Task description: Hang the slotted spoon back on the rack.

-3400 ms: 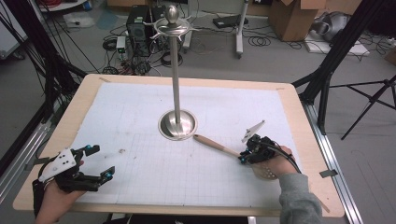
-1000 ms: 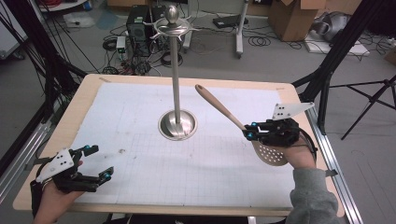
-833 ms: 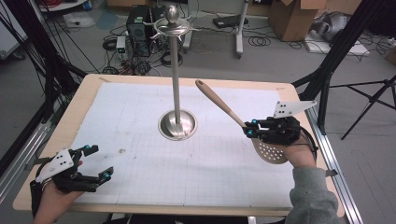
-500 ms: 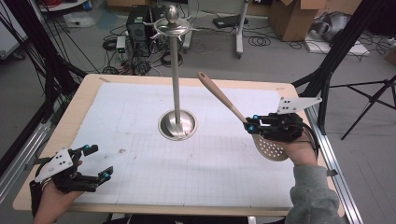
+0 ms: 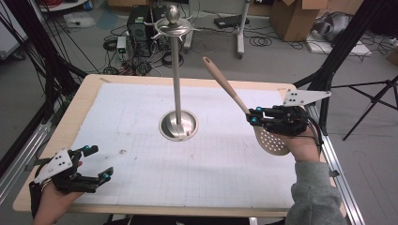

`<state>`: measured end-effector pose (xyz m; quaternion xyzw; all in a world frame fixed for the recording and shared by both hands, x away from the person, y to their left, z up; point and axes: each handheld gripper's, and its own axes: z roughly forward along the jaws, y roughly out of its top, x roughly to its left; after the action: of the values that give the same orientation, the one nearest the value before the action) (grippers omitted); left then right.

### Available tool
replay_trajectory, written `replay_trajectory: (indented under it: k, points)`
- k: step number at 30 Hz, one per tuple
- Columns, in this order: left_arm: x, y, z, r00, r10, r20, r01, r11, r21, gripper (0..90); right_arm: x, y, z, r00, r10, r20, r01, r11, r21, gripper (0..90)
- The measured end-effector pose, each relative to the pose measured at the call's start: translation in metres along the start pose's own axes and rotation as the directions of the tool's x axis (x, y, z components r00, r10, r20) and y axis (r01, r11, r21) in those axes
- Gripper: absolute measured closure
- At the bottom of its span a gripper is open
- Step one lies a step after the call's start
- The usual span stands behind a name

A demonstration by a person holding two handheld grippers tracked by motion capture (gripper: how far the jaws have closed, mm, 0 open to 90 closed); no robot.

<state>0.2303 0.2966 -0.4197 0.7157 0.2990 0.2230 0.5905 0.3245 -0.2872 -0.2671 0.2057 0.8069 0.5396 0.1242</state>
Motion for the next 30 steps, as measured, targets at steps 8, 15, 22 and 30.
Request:
replay_trajectory:
  k: [8,15,22,30]
  points:
    - [0.000,0.001,-0.001,1.0000,-0.006,0.001,0.006,0.9999,-0.010,3.6,-0.003,0.006,0.000,0.9999,0.007,0.009,-0.007,0.9998,-0.018,78.3]
    - [-0.003,0.001,-0.001,1.0000,-0.003,0.007,0.003,0.9999,-0.010,3.7,-0.008,0.009,0.002,0.9997,0.017,0.016,-0.016,0.9992,-0.038,78.3]
    - [-0.005,0.000,-0.004,1.0000,-0.002,0.000,0.002,1.0000,-0.007,3.6,-0.012,0.013,0.006,0.9995,0.028,0.014,-0.027,0.9976,-0.064,78.3]
    - [-0.006,-0.001,-0.008,1.0000,-0.004,-0.007,0.004,1.0000,-0.006,3.7,-0.017,0.018,0.010,0.9992,0.037,0.012,-0.036,0.9963,-0.078,78.3]
